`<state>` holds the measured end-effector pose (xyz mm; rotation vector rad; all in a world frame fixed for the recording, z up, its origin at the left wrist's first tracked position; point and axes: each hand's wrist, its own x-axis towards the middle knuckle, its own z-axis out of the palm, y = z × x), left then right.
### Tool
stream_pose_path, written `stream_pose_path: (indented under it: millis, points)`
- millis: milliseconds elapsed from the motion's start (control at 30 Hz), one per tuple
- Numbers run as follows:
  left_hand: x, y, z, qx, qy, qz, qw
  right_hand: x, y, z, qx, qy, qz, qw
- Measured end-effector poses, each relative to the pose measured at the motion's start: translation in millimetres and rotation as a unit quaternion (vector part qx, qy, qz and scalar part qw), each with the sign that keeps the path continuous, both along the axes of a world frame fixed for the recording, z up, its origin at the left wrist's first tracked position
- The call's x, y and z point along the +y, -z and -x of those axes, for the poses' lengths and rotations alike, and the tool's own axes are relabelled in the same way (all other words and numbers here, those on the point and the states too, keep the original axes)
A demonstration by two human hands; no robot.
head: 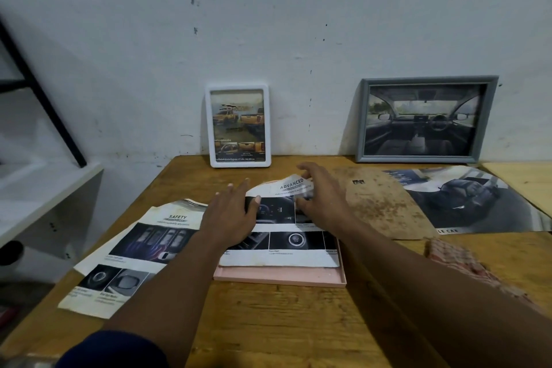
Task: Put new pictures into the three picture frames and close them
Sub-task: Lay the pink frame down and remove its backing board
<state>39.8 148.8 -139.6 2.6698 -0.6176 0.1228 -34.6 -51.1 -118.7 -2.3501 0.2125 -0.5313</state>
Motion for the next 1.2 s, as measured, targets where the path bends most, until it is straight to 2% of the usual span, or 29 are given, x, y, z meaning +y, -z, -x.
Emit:
stream_pose_path:
  millis: [167,267,400,500,567,633,700,800,900,1067,1200]
  points:
    - [2.3,-4.8,0.4,0.004,0.009,0.048,0.999,-0.6,-21.3,-2.8,-0.09,0.02,-0.11,0.99]
    - [-1.6,-12.6,2.5,0.004,0.037,0.119,0.992,-9.6,-38.1,-5.5,-0.132,0.031,-0.173,0.976]
    - [-20.4,-27.6,11.8,0.015,0.024,0.24,0.97,-28.3,-62.2,-4.6,-0.164,0.043,-0.205,0.964]
    - [-45.2,-40.7,15.7,0.051,-0.002,0.361,0.931,-51.8,-75.5,2.0,-0.148,0.058,-0.222,0.962]
    - [-66.0,-47.3,19.5,0.073,-0.026,0.427,0.901,-71.6,-74.2,12.5,-0.091,0.047,-0.263,0.959]
    - [-89.4,-48.2,24.4,0.078,-0.026,0.459,0.885,-90.1,-64.4,29.1,-0.031,0.023,-0.29,0.956]
    - [-114.1,-46.4,30.9,0.069,-0.009,0.457,0.887,-105.2,-50.6,48.7,-0.014,0.027,-0.249,0.968]
    - [-153.1,-43.2,43.5,0.012,0.021,0.4,0.916,-128.3,-37.2,74.8,-0.053,0.104,-0.132,0.984]
    - [-192.3,-39.3,56.3,-0.029,0.091,0.355,0.93,-159.8,-35.3,94.6,-0.079,0.154,-0.049,0.984]
    - [-252.4,-33.8,74.4,0.021,0.177,0.325,0.929,-220.9,-47.8,117.7,-0.055,0.181,0.004,0.982]
    - [-289.8,-21.5,77.4,0.057,0.222,0.255,0.939,-269.6,-39.7,121.9,-0.02,0.206,0.02,0.978]
